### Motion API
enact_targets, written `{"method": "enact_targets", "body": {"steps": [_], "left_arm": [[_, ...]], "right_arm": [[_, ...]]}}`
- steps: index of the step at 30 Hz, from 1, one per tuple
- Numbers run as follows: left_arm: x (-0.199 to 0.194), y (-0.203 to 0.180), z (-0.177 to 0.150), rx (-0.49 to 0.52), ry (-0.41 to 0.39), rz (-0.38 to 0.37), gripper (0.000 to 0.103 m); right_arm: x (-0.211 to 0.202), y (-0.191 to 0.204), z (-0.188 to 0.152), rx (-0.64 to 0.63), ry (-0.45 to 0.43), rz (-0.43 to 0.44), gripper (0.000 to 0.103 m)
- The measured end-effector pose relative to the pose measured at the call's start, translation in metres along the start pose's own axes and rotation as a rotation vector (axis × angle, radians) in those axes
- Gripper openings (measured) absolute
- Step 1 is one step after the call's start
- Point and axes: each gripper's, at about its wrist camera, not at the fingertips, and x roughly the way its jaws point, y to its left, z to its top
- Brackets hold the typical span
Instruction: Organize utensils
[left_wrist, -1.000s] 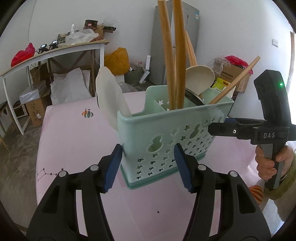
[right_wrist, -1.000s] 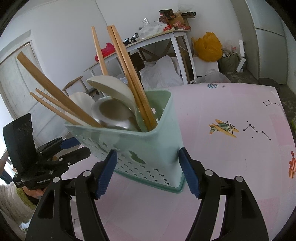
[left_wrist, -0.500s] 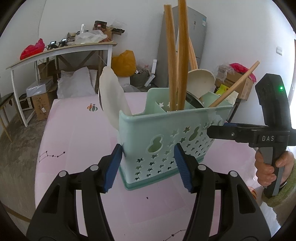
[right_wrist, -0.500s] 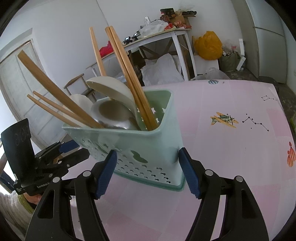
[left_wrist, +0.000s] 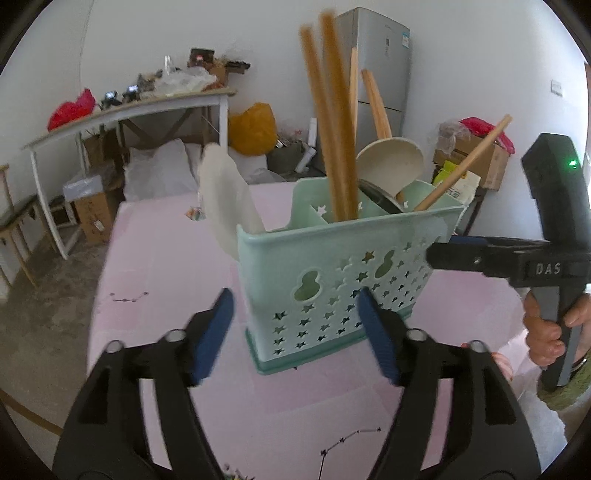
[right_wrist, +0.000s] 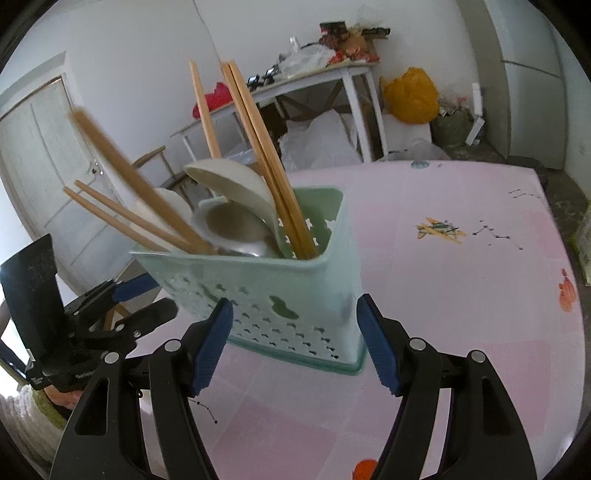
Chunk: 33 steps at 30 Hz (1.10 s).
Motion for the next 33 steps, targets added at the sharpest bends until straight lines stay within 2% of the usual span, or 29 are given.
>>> {"method": "enact_targets", "body": {"steps": [4, 8, 11, 13, 16, 18, 21, 23, 26, 30, 33], "left_arm": [[-0.026, -0.004, -0.008, -0.023, -0.003, 0.042, 0.077], [-0.057, -0.007, -0.018, -0.104, -0.006, 0.097, 0.089], [-0.071, -0.007, -0.029, -0.216, 0.008, 0.154, 0.093], [-0.073, -0.008, -0.035, -0.265, 0.048, 0.205, 0.095], [-0.077, -0.012, -0.038, -0.246, 0.07, 0.299, 0.095], [-0.082, -0.016, -0.039, -0.219, 0.059, 0.368, 0.095], [-0.088, -0.016, -0.034, -0.209, 0.047, 0.439, 0.095], [-0.092, -0.018, -0.031, -0.192, 0.042, 0.524, 0.095], [-0.097, -0.022, -0.027, -0.152, 0.037, 0.613, 0.095], [-0.105, -0.023, -0.024, -0.155, 0.037, 0.664, 0.095], [-0.11, -0.025, -0.023, -0.155, 0.029, 0.675, 0.095]], "right_arm": [[-0.027, -0.001, -0.019, 0.042, -0.022, -0.036, 0.068], [-0.063, 0.019, -0.043, 0.034, -0.057, -0.13, 0.069], [-0.077, 0.041, -0.058, 0.029, -0.068, -0.277, 0.08], [-0.081, 0.059, -0.066, 0.019, -0.076, -0.386, 0.086], [-0.083, 0.079, -0.073, -0.024, -0.082, -0.478, 0.094], [-0.084, 0.088, -0.074, -0.046, -0.092, -0.503, 0.096], [-0.086, 0.094, -0.078, -0.05, -0.092, -0.545, 0.096], [-0.087, 0.098, -0.079, -0.044, -0.093, -0.563, 0.096], [-0.086, 0.102, -0.08, -0.046, -0.086, -0.6, 0.096], [-0.089, 0.104, -0.08, -0.051, -0.098, -0.63, 0.096], [-0.094, 0.1, -0.078, -0.038, -0.107, -0.641, 0.096]]}}
